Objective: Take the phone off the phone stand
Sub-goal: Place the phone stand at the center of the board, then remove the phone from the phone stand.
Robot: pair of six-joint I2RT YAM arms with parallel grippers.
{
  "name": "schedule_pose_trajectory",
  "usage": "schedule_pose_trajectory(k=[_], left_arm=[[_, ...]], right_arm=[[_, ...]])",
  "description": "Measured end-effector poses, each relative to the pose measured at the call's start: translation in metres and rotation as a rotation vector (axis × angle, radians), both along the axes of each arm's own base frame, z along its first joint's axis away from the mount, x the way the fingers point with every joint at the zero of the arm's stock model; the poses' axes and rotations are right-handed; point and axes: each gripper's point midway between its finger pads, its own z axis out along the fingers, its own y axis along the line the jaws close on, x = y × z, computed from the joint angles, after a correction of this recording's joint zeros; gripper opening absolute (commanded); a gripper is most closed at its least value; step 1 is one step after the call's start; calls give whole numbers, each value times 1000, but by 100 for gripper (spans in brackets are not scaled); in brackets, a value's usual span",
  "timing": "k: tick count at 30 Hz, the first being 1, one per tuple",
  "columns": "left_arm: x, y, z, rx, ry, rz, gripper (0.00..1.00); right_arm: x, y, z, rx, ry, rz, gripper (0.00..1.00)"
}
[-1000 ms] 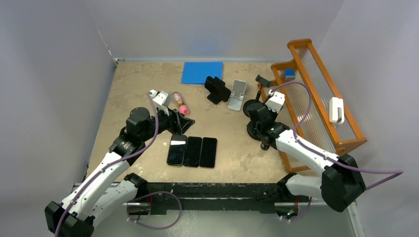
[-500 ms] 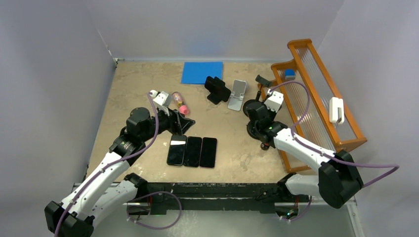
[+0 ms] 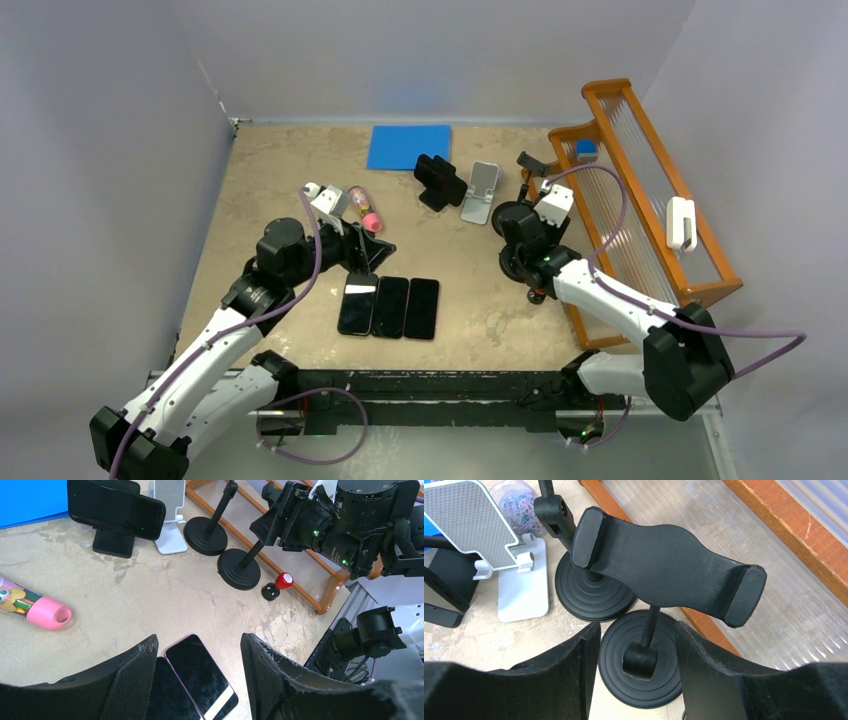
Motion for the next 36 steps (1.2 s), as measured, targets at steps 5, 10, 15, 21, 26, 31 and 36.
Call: schedule_pose_trajectory(k=[5, 10, 15, 21, 26, 31, 36], left_arm=[[0, 0, 0, 0, 1, -1, 60], [0, 0, 0, 0, 0, -2, 60], [0, 0, 0, 1, 0, 0, 60], [1, 0, 0, 3, -1, 5, 61], [0, 0, 0, 2, -5, 4, 62], [-1, 0, 2, 1, -10, -3, 63], [-1, 0, 2, 4, -15, -4, 63]], right_arm=[[0, 1, -1, 6, 2, 5, 65], [-1, 4, -2, 16, 11, 18, 70], [-6, 3, 9, 39, -1, 23, 77], [-13, 13, 54, 122, -49, 103, 82], [-29, 27, 105, 170, -104, 282, 82], [-51, 57, 181, 230, -223, 561, 81], [-67, 107, 236, 290, -352, 885, 79]])
